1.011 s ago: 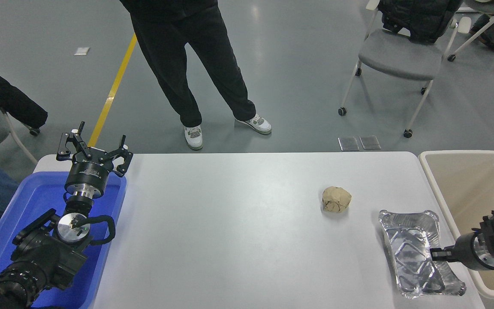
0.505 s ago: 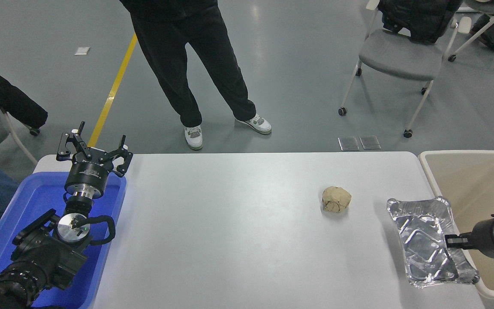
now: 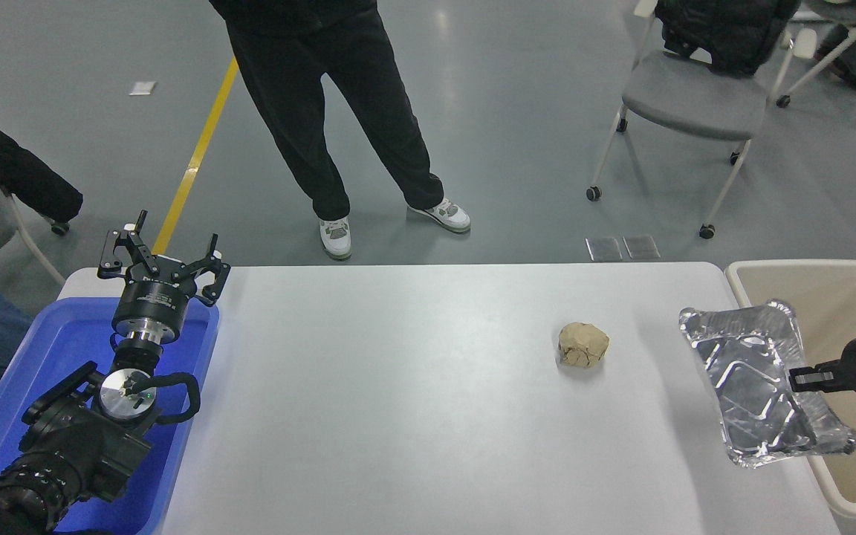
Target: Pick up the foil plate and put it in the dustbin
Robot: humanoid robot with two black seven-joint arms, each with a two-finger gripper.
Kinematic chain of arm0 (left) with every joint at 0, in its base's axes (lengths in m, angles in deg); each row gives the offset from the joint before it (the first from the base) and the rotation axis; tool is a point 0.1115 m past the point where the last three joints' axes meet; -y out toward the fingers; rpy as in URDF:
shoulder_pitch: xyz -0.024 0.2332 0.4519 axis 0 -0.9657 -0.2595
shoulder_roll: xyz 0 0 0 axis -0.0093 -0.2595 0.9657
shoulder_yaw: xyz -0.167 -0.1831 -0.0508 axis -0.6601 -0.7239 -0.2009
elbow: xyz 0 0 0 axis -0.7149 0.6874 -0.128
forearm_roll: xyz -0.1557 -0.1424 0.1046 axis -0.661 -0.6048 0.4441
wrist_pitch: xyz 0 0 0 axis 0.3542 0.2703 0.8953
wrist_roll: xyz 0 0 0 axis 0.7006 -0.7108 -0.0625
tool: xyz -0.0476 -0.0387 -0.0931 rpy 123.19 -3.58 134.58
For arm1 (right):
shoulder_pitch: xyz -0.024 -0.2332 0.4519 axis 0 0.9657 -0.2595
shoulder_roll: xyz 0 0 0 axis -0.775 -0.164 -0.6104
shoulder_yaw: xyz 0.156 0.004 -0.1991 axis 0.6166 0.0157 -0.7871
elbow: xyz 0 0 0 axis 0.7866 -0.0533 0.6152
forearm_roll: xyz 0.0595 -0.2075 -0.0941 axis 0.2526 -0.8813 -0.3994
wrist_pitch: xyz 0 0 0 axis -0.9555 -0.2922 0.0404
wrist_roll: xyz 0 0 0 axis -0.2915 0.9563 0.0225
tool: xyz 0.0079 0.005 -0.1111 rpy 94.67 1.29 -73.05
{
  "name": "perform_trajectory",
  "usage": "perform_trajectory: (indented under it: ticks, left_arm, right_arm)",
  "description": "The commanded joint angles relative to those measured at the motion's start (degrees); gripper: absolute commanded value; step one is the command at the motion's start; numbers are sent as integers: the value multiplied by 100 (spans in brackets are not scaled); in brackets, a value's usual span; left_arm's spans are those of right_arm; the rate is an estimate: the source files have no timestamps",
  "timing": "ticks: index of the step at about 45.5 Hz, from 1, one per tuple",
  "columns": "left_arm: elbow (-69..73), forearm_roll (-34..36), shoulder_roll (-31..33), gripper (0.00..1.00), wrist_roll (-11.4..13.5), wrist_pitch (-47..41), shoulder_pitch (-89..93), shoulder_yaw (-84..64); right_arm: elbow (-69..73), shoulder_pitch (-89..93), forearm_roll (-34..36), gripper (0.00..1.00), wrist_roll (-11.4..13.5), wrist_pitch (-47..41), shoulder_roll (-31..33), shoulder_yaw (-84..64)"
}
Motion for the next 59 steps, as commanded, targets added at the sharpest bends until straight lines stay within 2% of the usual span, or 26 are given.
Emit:
perform_trajectory:
  ticks: [1,24,42,59]
  left_arm:
    - [1,2,-8,99,1,-2,-2,6]
    - [1,2,1,99,1,-2,-2,6]
    - [1,2,1,99,-8,-2,-2,-3]
    - [1,2,1,99,1,-2,-2,6]
  right_arm:
    - [367,-1236,1,0,-41,-445,43,-870]
    - [464,-3038,1,0,-41,-2080,52,-1415]
    - [701,-4233,1,0,-41,-2819,60,-1459]
    - [666,-4682,-16,0,-24,-3004,69,-1459]
